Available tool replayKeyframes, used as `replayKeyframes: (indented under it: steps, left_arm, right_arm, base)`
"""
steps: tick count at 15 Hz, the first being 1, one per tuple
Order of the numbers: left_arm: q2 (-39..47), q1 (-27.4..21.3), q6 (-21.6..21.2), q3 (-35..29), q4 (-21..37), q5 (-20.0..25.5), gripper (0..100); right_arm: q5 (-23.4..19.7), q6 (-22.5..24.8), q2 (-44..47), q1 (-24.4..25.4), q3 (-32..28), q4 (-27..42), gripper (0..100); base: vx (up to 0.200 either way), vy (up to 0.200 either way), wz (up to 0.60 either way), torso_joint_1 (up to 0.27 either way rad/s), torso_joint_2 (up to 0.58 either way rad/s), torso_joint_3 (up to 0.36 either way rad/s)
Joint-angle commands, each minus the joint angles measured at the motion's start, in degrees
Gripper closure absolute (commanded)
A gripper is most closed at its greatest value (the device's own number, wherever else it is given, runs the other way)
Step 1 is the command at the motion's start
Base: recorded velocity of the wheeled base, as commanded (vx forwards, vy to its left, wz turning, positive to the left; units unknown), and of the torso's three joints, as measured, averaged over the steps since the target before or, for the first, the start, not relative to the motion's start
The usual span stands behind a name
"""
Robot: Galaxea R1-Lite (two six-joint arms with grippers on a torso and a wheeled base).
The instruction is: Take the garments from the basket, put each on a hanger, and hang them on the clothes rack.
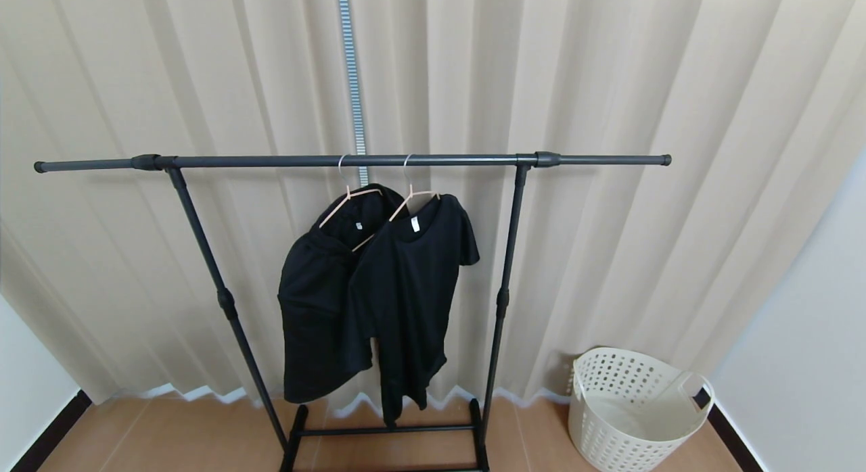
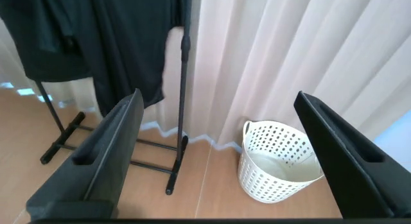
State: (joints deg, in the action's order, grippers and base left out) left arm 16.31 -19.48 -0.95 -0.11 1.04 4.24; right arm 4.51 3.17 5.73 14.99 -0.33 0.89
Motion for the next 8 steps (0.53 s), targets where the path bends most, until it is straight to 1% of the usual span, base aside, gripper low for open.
replayKeyframes:
  steps: [1,2,3,4,5,6,8]
  left_arm:
    - [-7.17,2.52,-0.98,-1.12,2.74,-3.36,0]
    - [-7.08,4.36,-1.16,-1.12,2.74,-4.51,0]
    - [-7.17,5.95,-1.33,-1.12,2.74,-5.21,0]
    - [-7.26,10.87,-2.56,-1.21,2.74,-6.62,0]
    - [-7.52,12.45,-2.74,-1.21,2.74,-6.62,0]
    - [-10.86,19.66,-3.71,-1.12,2.74,-6.26,0]
    - [-16.05,19.83,-4.23,-1.12,2.57,-3.28,0]
  right_arm:
    - [0.15,-0.09,-0.02,-5.15,0.07,-0.10,0]
    - [0.15,-0.01,-0.02,-7.96,0.07,-0.27,0]
    - [0.15,-0.09,-0.10,-9.11,0.07,-0.27,0]
    - [-0.12,0.08,-0.81,-11.92,0.15,-0.27,0]
    - [-0.29,0.08,-1.25,-12.80,0.07,-0.27,0]
    - [-0.12,-0.01,-5.64,-14.73,0.15,-0.36,0]
    - [0.06,-0.97,-5.38,-14.73,0.15,-0.45,0]
  base:
    - [0.000,0.000,0.00,0.000,0.00,0.000]
    - [0.000,0.000,0.00,0.000,0.00,0.000]
    - [0.000,0.000,0.00,0.000,0.00,0.000]
    - [0.000,0.000,0.00,0.000,0.00,0.000]
    - [0.000,0.000,0.00,0.000,0.00,0.000]
    - [0.000,0.000,0.00,0.000,0.00,0.000]
    - [0.000,0.000,0.00,0.000,0.00,0.000]
